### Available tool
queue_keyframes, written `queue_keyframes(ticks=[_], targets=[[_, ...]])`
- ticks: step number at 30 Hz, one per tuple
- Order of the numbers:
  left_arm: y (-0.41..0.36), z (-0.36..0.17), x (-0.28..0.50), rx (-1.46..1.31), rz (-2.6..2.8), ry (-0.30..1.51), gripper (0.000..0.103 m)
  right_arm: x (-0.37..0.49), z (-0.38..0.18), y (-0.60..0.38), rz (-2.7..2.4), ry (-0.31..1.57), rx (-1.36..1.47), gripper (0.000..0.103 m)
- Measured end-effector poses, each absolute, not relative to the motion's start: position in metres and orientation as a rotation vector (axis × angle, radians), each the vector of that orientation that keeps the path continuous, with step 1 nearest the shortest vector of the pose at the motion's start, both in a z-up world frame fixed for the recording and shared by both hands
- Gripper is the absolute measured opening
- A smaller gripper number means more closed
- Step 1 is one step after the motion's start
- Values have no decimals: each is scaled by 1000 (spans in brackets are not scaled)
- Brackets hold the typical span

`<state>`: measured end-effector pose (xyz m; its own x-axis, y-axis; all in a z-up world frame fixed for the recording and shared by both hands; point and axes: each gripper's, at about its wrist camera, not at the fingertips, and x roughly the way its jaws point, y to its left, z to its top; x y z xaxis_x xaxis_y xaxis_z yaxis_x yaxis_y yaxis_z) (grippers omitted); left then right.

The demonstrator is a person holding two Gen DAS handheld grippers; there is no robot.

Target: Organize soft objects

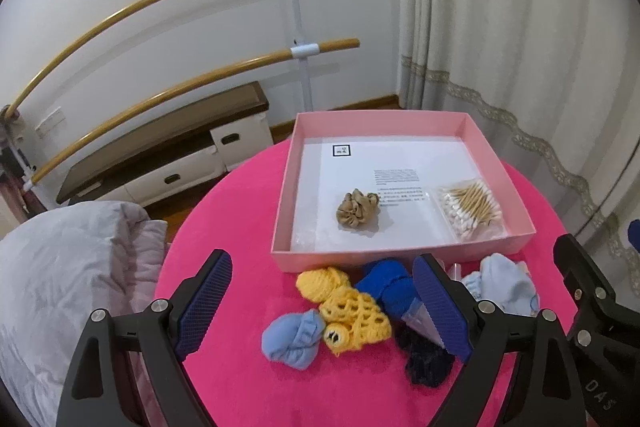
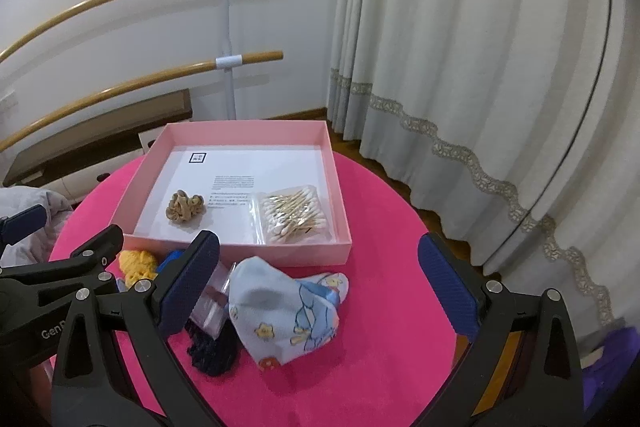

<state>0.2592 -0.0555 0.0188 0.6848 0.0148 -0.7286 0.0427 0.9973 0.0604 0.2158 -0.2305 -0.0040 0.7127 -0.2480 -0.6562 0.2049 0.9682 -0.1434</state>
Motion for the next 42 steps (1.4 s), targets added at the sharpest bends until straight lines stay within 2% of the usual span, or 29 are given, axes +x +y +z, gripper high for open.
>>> queue_keyframes(ticks=[19,26,42], targets=[[-55,57,159,17,-1,670,93,137,34,-225,-318,550,-59,100],[-52,67,134,0,-6,611,98,115,48,-223,-346,478,-65,103],[-48,82,93,-10,-10,490,102,83,71,-223,-348,345,-55,103]])
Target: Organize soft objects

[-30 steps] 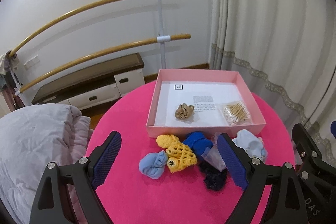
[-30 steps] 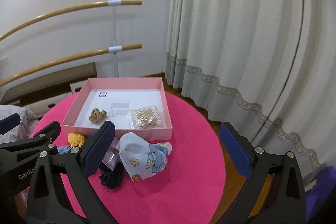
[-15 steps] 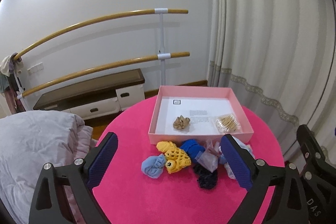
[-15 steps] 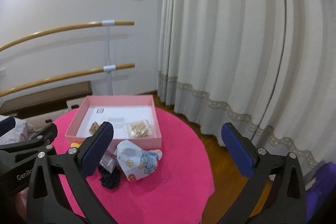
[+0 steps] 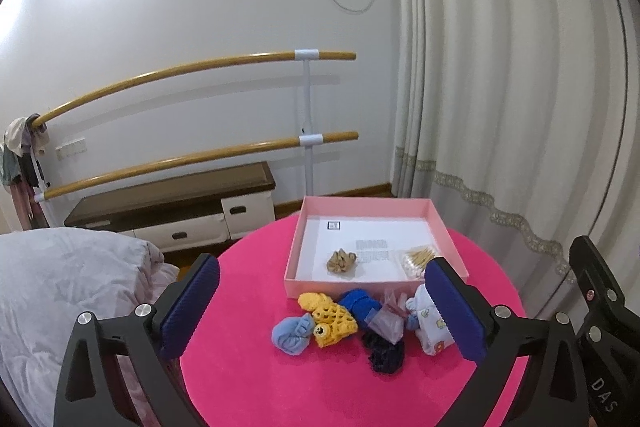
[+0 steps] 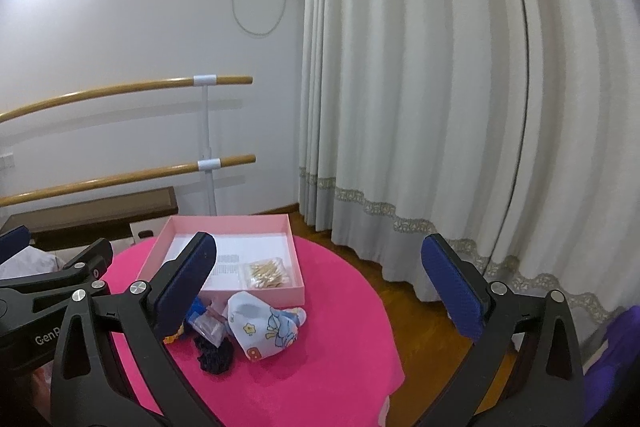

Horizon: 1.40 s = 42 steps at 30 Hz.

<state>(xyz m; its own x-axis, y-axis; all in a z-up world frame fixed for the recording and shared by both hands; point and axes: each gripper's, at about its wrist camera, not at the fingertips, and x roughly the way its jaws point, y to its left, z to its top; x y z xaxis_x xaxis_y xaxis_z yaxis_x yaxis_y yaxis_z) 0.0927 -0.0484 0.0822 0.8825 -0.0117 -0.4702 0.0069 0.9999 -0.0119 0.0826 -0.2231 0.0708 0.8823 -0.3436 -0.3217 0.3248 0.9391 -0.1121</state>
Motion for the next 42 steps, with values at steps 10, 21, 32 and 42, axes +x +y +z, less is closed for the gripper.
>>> queue_keyframes(ticks=[10,21,32,42], targets=[[-48,75,83,-11,-1,453,102,72,78,-220,-351,302,-62,103],[-47,77,82,-12,6,458,102,73,76,-218,-344,300,-69,103],[-47,74,85,-9,8,470,102,76,76,-217,-341,311,-73,103],[-46,68,96,2,12,502,102,84,72,-219,-336,342,-74,103]])
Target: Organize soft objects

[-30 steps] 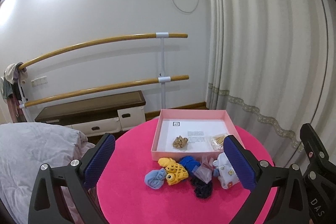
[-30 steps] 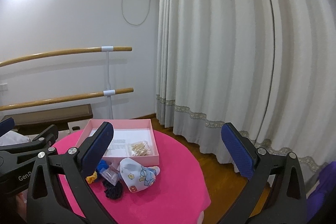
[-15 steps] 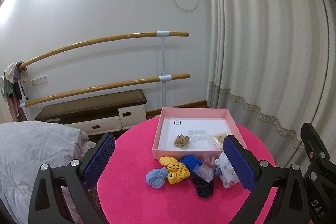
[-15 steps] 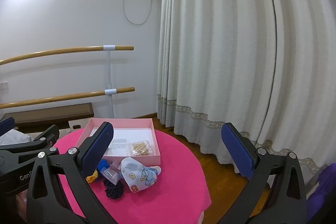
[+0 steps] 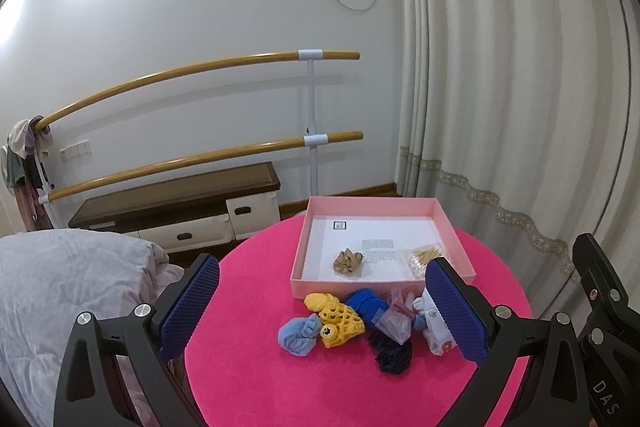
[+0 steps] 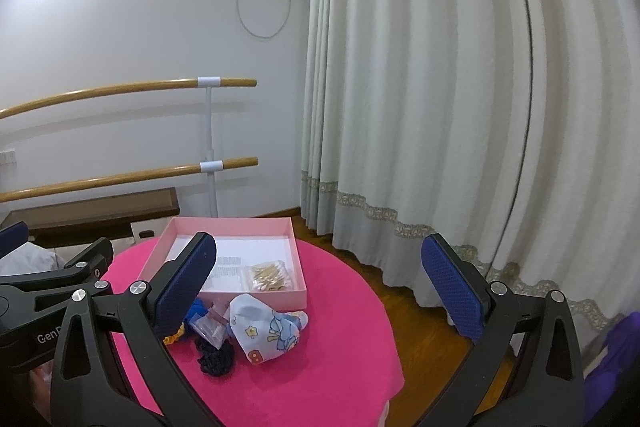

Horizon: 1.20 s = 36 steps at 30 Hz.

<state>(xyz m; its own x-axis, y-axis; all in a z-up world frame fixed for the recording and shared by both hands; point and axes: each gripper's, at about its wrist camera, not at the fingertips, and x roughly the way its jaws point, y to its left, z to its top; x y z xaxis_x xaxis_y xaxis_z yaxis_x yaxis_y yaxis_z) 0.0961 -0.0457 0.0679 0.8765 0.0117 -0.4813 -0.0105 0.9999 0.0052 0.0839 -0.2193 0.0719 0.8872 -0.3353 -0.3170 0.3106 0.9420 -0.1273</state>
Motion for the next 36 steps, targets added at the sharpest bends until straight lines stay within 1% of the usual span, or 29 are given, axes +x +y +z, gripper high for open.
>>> queue_keyframes(ticks=[9,17,28,36], targets=[[-47,59,117,14,19,573,102,104,59,-223,-321,417,-74,103],[-45,41,153,30,37,672,102,131,31,-222,-292,527,-76,103],[-30,7,200,43,74,800,102,173,-9,-211,-239,679,-86,103],[0,-30,234,34,118,887,102,201,-32,-184,-149,756,-131,103]])
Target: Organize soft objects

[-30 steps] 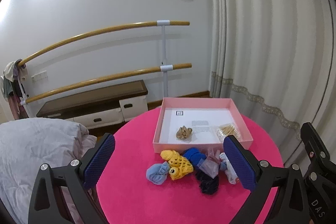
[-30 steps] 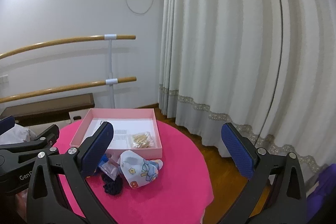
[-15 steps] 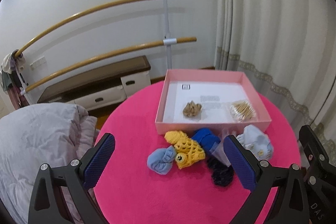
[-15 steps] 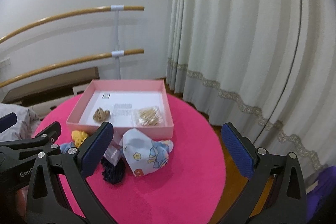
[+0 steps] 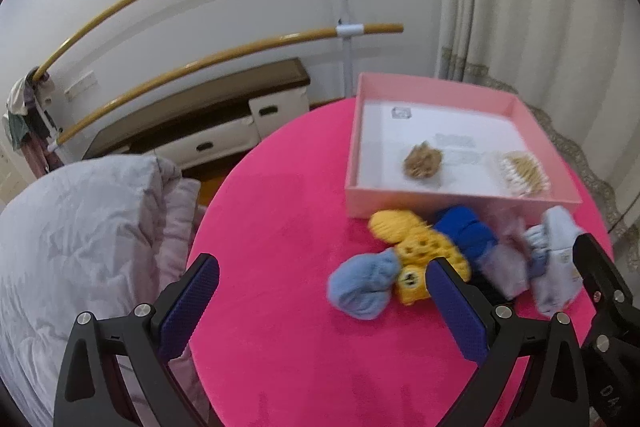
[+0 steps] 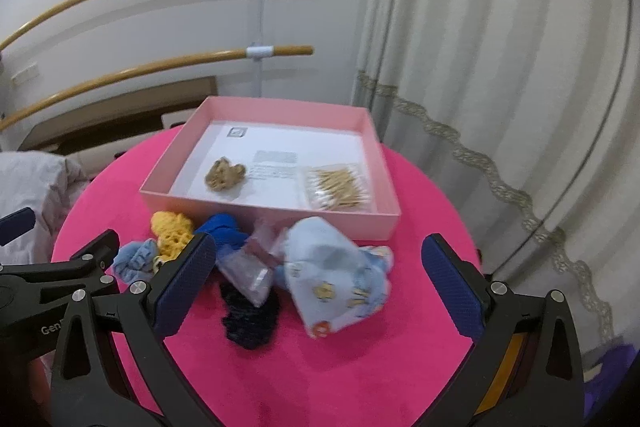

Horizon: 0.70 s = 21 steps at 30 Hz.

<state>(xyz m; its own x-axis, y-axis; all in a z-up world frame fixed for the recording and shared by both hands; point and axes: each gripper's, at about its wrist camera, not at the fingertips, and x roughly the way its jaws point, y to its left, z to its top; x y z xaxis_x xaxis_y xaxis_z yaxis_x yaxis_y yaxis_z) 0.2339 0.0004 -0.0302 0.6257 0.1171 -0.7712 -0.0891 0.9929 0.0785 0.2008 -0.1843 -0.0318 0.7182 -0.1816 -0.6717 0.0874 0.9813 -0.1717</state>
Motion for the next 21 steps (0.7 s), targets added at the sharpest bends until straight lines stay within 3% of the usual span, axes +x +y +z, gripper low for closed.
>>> queue_keyframes(ticks=[11,21], targets=[[55,-70,272,-51,159,981,102,234,-63,-131,22,850,-230,102],[90,-105,298,-114,156,1051,102,260,-100,-103,133,986,-235,67]])
